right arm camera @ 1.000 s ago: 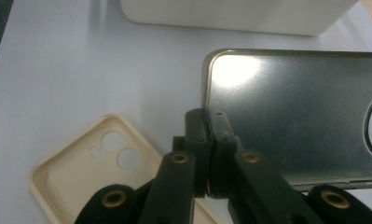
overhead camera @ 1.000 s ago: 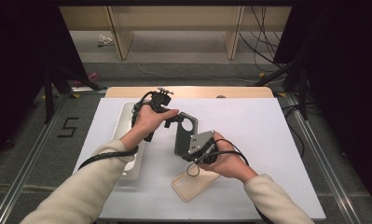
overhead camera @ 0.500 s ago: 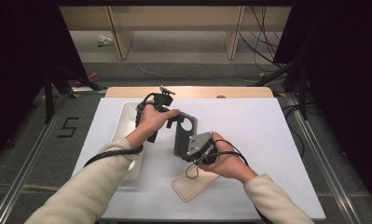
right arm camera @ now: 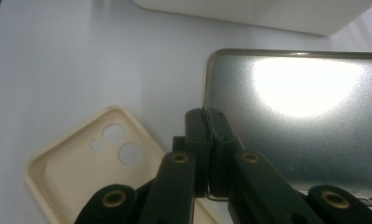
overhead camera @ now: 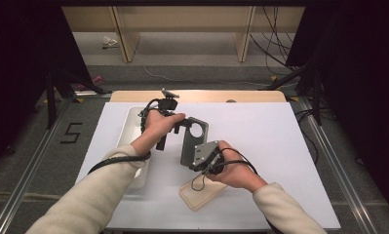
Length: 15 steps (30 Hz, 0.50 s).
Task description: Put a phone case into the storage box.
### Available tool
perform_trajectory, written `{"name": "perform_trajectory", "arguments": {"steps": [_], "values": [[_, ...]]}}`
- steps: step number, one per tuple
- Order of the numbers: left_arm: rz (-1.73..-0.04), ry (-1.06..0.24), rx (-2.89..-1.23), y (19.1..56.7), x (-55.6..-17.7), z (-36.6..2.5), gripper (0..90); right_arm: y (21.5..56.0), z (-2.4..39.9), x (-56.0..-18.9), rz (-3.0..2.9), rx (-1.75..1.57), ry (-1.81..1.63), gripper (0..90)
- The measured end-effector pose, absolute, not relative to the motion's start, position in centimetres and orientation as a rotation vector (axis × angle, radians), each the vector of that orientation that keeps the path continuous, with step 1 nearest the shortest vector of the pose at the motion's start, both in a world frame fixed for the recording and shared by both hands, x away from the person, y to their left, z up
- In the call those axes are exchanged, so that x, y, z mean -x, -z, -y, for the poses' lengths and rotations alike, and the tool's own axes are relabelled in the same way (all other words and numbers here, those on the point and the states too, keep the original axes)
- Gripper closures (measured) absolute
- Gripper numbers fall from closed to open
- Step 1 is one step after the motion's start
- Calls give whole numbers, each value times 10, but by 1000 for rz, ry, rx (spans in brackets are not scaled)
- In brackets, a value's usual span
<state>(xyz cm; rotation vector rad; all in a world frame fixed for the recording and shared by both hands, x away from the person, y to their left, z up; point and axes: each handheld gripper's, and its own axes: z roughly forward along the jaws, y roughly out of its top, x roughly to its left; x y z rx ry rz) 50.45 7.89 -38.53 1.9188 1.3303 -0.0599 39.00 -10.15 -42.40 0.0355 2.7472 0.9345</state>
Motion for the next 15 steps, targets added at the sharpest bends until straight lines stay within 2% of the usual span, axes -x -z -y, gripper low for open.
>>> {"name": "perform_trajectory", "arguments": {"steps": [5,9,11,15], "values": [[-1298,59,-1888,379,-498,-74,810,428,100,-391,-2747,-35,-902,897],[-1235,0,-1889,373,-490,-68,821,430,100,-392,-2725,-41,-903,884],[-1199,-39,-1892,370,-486,-66,821,430,101,-392,-2728,-74,-930,834],[-1129,-155,-1901,366,-480,-65,821,428,108,-397,-2682,-202,-1032,671]]}}
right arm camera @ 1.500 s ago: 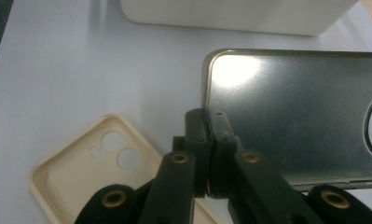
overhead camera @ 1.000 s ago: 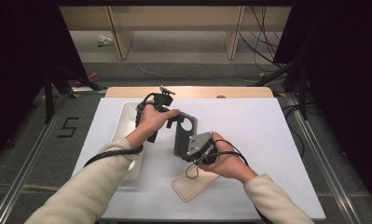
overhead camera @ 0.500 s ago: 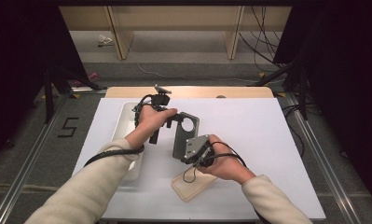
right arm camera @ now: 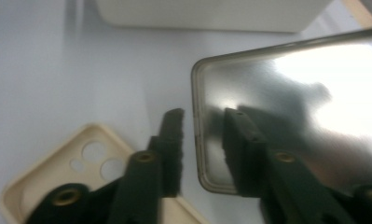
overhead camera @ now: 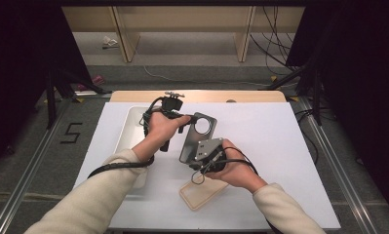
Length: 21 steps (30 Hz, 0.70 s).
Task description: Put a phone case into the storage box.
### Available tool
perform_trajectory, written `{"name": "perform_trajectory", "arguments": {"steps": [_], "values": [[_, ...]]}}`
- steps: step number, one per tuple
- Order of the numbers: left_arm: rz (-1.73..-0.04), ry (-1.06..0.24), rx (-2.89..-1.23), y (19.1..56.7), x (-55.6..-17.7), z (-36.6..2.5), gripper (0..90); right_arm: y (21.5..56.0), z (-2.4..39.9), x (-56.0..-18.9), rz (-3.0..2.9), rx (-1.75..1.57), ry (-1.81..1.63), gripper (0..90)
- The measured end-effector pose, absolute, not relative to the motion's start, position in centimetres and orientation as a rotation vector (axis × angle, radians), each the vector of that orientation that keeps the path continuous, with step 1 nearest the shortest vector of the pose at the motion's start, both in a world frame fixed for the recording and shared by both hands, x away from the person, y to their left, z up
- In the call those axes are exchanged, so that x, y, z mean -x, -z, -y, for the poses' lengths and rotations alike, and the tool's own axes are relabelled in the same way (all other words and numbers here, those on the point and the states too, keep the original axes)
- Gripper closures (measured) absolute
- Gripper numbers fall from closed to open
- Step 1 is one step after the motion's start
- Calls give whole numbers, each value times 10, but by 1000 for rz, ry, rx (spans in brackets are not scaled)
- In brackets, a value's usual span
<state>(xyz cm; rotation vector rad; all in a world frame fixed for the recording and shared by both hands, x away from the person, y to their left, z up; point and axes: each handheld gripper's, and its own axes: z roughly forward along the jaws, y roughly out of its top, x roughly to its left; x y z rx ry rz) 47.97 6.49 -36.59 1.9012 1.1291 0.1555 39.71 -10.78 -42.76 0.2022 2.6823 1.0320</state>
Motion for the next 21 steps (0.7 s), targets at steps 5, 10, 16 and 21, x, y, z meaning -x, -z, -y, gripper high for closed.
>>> {"name": "perform_trajectory", "arguments": {"steps": [5,10,16,21], "values": [[-1057,-266,-1886,365,-474,-72,820,424,118,-402,-2614,-372,-1132,538],[-1039,-304,-1848,365,-470,-84,820,421,128,-406,-2546,-482,-1223,431],[-1035,-327,-1804,363,-467,-101,820,422,143,-408,-2490,-607,-1279,326],[-1031,-340,-1767,357,-465,-113,820,424,155,-410,-2437,-673,-1321,296]]}}
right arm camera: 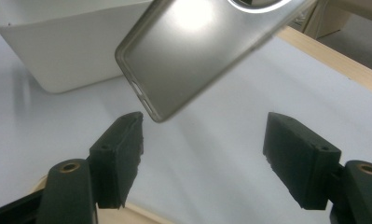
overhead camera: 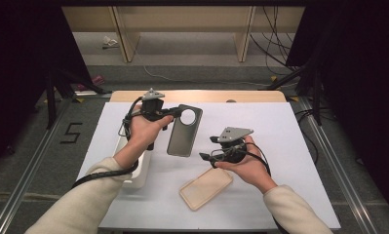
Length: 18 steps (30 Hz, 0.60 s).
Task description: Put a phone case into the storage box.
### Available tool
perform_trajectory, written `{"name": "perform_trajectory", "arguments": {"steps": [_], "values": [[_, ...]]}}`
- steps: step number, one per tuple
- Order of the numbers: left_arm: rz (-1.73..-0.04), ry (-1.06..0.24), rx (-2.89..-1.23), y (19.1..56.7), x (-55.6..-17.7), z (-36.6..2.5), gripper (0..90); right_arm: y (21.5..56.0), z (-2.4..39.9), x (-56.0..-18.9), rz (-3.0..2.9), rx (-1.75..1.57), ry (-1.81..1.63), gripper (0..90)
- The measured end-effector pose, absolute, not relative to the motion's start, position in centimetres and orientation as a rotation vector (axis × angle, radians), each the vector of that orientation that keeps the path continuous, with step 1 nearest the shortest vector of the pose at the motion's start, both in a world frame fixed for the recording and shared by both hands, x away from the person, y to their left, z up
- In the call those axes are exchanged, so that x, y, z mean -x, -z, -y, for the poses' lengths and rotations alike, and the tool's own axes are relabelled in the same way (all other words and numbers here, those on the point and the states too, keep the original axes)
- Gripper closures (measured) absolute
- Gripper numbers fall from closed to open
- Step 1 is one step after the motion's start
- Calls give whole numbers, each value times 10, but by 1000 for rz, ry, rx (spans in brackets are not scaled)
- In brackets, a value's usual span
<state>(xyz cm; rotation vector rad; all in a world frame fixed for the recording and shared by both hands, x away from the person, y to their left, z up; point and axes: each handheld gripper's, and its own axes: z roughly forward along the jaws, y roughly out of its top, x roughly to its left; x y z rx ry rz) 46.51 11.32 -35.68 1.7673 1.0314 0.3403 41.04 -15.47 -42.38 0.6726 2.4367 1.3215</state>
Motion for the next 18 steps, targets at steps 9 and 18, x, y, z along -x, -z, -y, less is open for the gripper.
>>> {"name": "perform_trajectory", "arguments": {"steps": [9,18], "values": [[-1007,-361,-1732,344,-462,-131,820,426,170,-411,-2397,-758,-1364,276],[-992,-363,-1704,336,-460,-147,820,426,181,-410,-2340,-814,-1381,270]]}}
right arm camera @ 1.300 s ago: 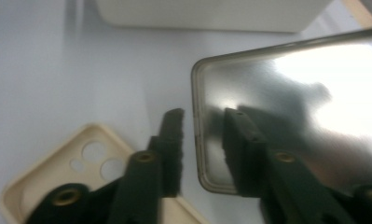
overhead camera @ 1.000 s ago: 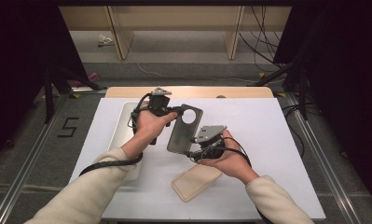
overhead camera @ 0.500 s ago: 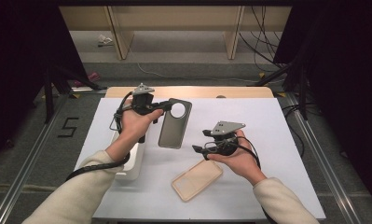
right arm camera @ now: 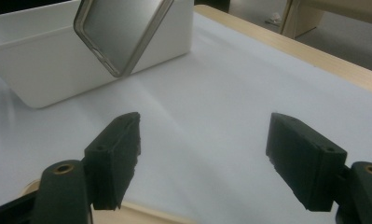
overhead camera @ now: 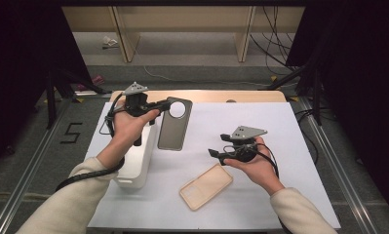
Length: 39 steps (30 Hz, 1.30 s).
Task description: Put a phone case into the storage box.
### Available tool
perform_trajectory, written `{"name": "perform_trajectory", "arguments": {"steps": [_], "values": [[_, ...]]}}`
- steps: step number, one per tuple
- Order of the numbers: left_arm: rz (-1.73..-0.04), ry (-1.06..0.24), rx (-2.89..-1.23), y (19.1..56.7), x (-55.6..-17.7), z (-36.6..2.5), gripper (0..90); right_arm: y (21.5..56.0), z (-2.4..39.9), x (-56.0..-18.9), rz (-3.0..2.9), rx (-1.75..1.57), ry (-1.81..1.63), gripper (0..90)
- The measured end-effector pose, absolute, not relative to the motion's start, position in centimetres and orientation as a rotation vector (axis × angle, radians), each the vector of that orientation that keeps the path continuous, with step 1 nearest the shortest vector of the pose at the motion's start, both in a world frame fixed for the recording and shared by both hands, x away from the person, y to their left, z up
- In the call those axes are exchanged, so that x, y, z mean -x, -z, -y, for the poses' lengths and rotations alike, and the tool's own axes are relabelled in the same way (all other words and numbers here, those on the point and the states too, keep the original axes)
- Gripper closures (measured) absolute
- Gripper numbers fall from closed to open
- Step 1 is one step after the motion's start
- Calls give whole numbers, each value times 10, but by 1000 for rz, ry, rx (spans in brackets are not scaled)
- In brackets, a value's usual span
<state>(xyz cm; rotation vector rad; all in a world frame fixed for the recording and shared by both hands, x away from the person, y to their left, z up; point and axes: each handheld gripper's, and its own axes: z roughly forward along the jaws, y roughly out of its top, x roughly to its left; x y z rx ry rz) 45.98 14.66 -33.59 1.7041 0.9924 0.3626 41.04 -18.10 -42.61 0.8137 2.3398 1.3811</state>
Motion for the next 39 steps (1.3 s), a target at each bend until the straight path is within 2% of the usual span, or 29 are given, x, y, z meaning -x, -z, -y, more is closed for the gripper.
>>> {"name": "perform_trajectory", "arguments": {"steps": [39], "values": [[-979,-394,-1660,318,-462,-200,820,428,217,-404,-2259,-938,-1408,259]]}}
